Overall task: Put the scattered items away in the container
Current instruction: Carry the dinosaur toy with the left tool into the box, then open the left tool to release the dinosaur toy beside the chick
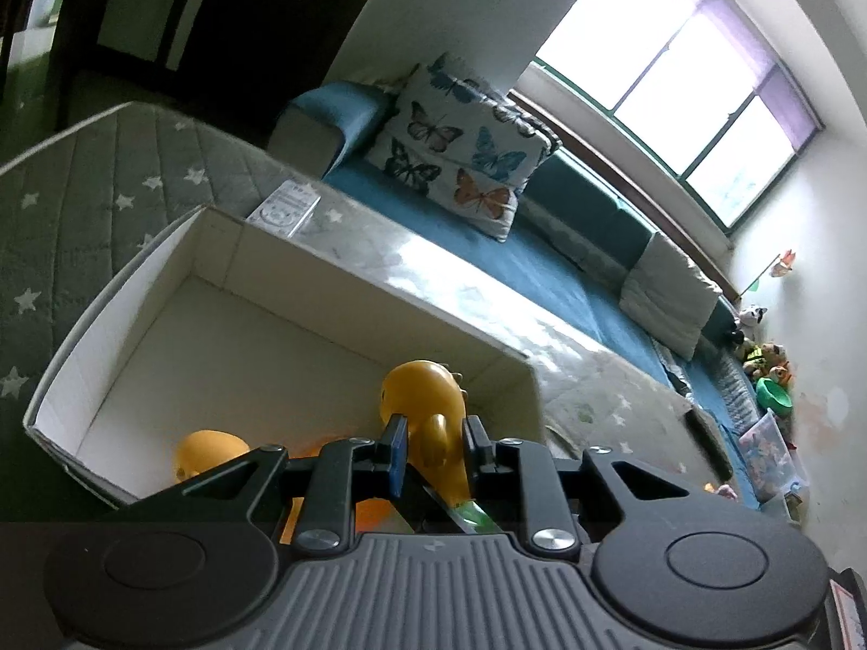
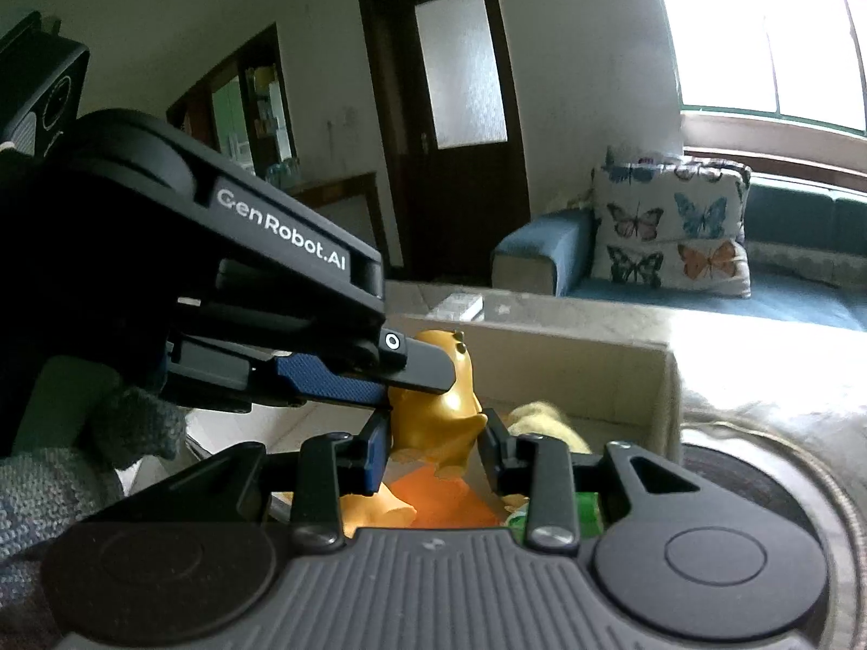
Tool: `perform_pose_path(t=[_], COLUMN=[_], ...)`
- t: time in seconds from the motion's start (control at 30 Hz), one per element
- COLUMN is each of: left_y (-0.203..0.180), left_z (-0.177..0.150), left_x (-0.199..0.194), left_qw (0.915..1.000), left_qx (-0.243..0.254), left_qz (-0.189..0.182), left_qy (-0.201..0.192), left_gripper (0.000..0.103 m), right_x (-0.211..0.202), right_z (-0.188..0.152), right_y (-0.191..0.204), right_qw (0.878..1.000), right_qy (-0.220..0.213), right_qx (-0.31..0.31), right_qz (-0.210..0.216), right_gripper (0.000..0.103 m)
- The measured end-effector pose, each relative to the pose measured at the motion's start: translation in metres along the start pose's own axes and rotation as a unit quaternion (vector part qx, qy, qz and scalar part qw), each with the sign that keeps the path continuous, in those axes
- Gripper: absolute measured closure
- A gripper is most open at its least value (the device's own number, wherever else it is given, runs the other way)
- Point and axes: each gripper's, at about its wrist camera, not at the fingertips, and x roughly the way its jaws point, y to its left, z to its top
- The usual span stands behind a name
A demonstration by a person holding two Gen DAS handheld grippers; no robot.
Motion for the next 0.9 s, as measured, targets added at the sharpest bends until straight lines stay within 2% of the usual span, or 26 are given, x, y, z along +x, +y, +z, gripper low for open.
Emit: perform_pose_path(t=[0.27,0.47,0.77,0.9], left_y=[0.022,0.028,0.030,0.025], left_z=[0.003,0.002,-0.002,-0.005], left_x=[0.021,0.020,0.008,-0.001], left_qw=[0.9997,0.9996,0.9995,0.9994], left_qx=[-0.017,-0.015,-0.007,0.003], left_qz=[0.012,0.022,0.031,0.034], left_qy=[0.013,0.012,0.007,0.002], left_gripper=[0.078,0.078,0.078,0.078], right_x=[0.033,0.045,0.040,0.029], right_z=[-0.005,-0.007,-0.006,-0.004], right_y=[-0.002,-0.001,0.005,0.008], right_qw=[1.000,0.999,0.999,0.999], right_qy=[0.029,0.039,0.042,0.037], right_qx=[0.002,0.004,-0.006,-0.014], right_qz=[-0.001,-0.004,-0.002,-0.001], right_gripper=[0.069,0.068,0.067,0.062])
